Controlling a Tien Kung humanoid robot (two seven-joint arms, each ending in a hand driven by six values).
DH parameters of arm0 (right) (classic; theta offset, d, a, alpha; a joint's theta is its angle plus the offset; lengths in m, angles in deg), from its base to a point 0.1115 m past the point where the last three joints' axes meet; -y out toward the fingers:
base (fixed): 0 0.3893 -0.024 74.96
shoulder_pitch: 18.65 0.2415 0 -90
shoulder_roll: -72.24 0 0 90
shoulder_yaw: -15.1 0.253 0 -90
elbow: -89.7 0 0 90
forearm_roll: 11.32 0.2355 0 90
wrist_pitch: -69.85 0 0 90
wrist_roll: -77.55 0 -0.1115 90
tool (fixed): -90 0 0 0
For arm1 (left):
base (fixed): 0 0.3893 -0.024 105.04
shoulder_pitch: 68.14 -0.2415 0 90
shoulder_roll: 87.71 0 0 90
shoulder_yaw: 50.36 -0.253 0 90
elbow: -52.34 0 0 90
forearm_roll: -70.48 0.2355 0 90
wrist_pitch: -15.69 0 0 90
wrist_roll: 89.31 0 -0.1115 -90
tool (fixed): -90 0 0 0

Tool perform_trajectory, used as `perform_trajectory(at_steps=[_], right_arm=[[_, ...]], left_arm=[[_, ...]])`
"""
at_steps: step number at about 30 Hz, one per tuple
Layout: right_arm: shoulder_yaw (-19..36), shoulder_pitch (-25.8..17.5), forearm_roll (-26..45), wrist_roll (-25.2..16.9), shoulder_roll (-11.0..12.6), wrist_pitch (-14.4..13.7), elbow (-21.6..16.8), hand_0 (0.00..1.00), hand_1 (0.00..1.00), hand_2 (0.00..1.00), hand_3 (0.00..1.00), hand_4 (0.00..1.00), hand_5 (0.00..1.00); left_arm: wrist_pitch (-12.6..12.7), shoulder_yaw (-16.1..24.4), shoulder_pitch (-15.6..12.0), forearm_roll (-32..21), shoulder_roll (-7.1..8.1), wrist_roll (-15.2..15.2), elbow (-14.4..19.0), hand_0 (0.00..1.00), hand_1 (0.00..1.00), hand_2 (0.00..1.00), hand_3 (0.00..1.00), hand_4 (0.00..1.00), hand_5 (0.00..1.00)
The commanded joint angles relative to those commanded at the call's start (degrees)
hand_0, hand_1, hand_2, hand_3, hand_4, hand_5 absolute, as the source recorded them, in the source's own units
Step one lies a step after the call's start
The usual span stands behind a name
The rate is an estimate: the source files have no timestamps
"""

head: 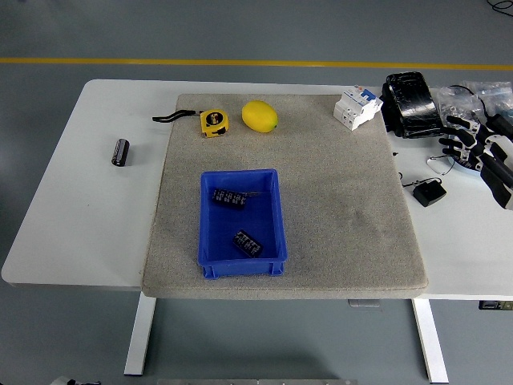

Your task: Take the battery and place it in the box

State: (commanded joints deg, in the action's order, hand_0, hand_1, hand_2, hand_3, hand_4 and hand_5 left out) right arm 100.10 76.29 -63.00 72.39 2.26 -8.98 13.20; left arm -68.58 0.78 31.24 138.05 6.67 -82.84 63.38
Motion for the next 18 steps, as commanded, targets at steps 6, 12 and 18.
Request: perform_trajectory(at_steps=[6, 12, 18], right_arm=[[10.97, -6.28, -3.71, 1.77, -9.68, 1.0, -0.94, 0.848, 0.813, 0.852, 0.879, 0.998, 0.955], [11.45, -8.69, -5.03, 2.11, -9.68, 1.41, -0.72, 0.852, 0.813, 0.851, 0.879, 0.998, 0.947], [11.1, -8.8, -5.18, 2.26, -9.86, 1.23, -1.28, 0.856, 0.815, 0.853, 0.88, 0.998, 0.955]], left_arm=[[0.08, 0.74, -0.34, 0.72, -0.24, 0.32, -0.03, 0.795, 0.725, 0.723, 0.561, 0.609, 0.496], [-0.26, 1.45, -1.04, 1.78, -0.23, 0.8, -0.08, 0.79, 0.726, 0.724, 0.56, 0.607, 0.494], [-0.66, 3.15, -1.5, 3.97, -0.29, 1.44, -0.21, 0.785, 0.726, 0.732, 0.561, 0.606, 0.492]])
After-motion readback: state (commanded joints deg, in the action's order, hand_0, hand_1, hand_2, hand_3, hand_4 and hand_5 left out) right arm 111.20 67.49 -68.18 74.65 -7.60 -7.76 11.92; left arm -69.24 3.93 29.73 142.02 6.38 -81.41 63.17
